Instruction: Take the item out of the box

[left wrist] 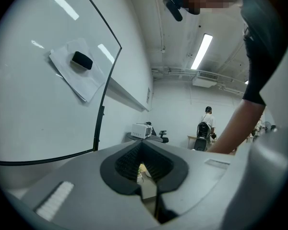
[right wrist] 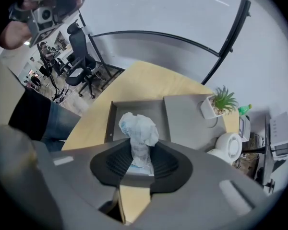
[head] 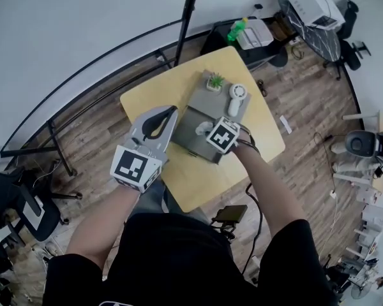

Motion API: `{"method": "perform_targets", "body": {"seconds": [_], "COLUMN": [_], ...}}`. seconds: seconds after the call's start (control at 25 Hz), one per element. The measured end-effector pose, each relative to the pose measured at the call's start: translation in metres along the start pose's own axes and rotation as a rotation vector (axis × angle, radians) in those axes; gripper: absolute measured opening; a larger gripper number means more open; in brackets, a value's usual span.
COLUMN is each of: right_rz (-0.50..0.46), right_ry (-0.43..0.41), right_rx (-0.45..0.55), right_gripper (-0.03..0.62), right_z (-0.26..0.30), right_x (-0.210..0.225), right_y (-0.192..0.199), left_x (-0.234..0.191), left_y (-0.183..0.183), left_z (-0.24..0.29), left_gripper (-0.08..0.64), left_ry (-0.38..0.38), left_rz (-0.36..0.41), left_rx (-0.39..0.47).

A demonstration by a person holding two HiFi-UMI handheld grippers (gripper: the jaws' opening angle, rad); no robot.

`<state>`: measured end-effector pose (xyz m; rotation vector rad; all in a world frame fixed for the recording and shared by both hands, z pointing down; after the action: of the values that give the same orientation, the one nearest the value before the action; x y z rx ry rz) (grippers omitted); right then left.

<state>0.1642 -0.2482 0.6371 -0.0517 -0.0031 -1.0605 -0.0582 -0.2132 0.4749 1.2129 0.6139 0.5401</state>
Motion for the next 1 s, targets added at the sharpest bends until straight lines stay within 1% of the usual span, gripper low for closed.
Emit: {"method": "perform_targets", "body": {"seconds": [0.2, 0.32, 0.48, 0.68, 0.92, 1.0], "right_rz": [0.000, 0.005, 0.020, 0.082, 0.154, 0.184], "right_ry": [0.072, 0.135, 0.197, 0.289, 0.396, 0.420], "right_rx": [0.085, 0.143, 0.248, 0.384, 0.536, 0.580], "right_gripper": [0.110, 0.110, 0.110, 0.110, 0.110, 0.110], "right_z": [-0.049, -0.079, -0.119, -0.163, -0.202, -0.214], "right_x": [-0.005, -0.010, -0.024, -0.038, -0.056, -0.060], "right_y": [0.007, 0.013, 0.020, 0.031, 0.042, 0.045], "left_x": [0.010, 0.018, 0.027, 0.038, 0.046, 0.048], "left_y": [-0.009, -0.015, -0.027, -0.040, -0.052, -0.059], "left_z": [0.008, 0.012, 0.016, 0.020, 0.022, 0.022], "left_gripper": [0.000, -0.002, -0.002, -0.002, -0.002, -0.001], "left_ry": [0.030, 0.050, 0.077, 0.108, 0.133, 0.140], "left_rz": [0.022, 0.031, 0.048, 0.071, 0.086, 0.100], "left_rx": [0.012, 0.020, 0.034, 0.045, 0.053, 0.060]}}
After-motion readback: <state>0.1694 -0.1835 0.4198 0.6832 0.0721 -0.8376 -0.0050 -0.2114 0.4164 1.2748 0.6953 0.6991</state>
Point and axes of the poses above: the fingertips, and each gripper's own axes: z forward along the fingers, x to its right, y out of its underside, the point moved 10 cm from there along -z, backward along the fingers, and after that the axes turned 10 degrees about -x, right-handed, at the moved point
